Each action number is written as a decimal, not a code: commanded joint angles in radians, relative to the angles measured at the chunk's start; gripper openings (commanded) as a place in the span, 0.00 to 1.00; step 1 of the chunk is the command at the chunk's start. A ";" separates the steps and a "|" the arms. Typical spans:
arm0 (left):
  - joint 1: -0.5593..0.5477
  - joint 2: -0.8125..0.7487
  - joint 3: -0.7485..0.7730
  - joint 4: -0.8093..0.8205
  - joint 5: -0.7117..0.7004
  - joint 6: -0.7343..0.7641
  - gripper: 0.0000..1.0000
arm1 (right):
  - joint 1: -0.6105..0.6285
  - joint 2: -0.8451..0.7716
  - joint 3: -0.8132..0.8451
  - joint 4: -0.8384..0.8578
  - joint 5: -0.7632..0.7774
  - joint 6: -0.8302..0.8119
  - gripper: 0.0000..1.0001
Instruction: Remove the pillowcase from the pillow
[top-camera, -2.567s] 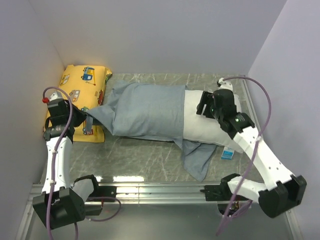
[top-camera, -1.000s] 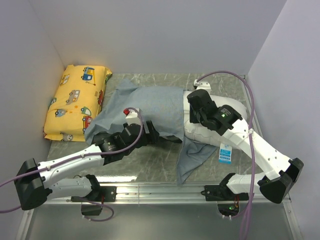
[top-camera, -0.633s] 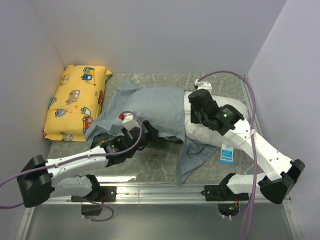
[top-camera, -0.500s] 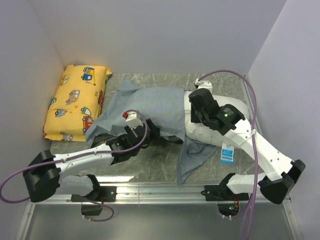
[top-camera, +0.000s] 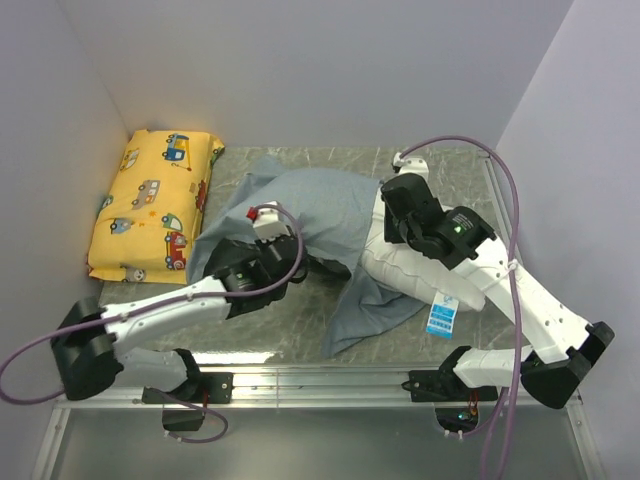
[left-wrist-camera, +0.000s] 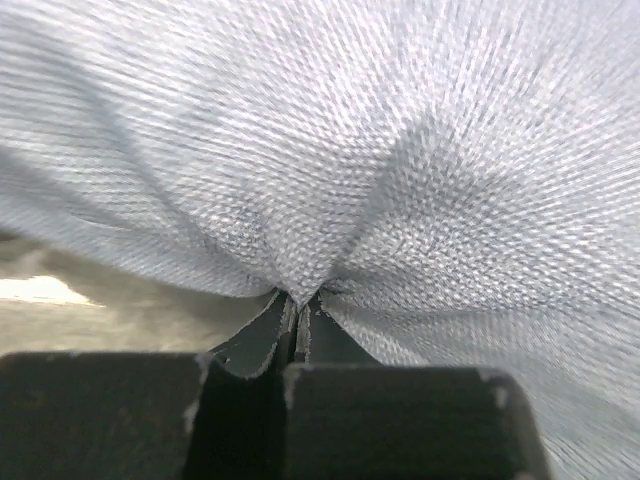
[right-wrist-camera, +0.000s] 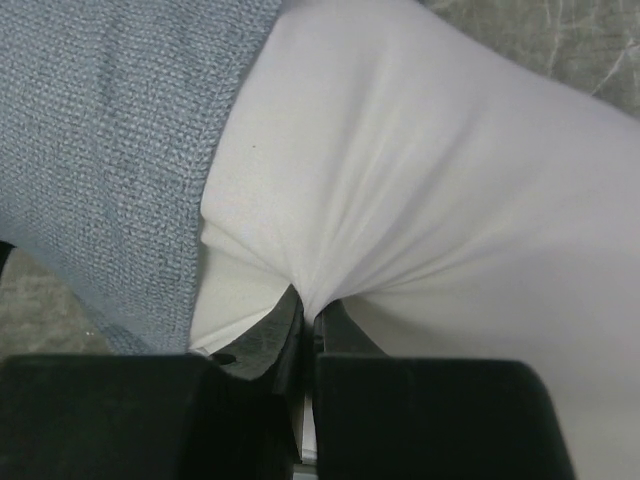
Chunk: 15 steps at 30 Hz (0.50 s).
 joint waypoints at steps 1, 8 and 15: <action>-0.013 -0.175 0.075 -0.086 -0.104 0.053 0.00 | 0.000 -0.061 0.119 0.055 0.105 -0.034 0.00; -0.066 -0.316 0.300 -0.334 -0.154 0.161 0.01 | -0.004 -0.093 0.205 0.018 0.125 -0.059 0.00; 0.125 -0.206 0.472 -0.446 -0.086 0.222 0.01 | -0.268 -0.102 -0.010 0.146 0.000 -0.082 0.00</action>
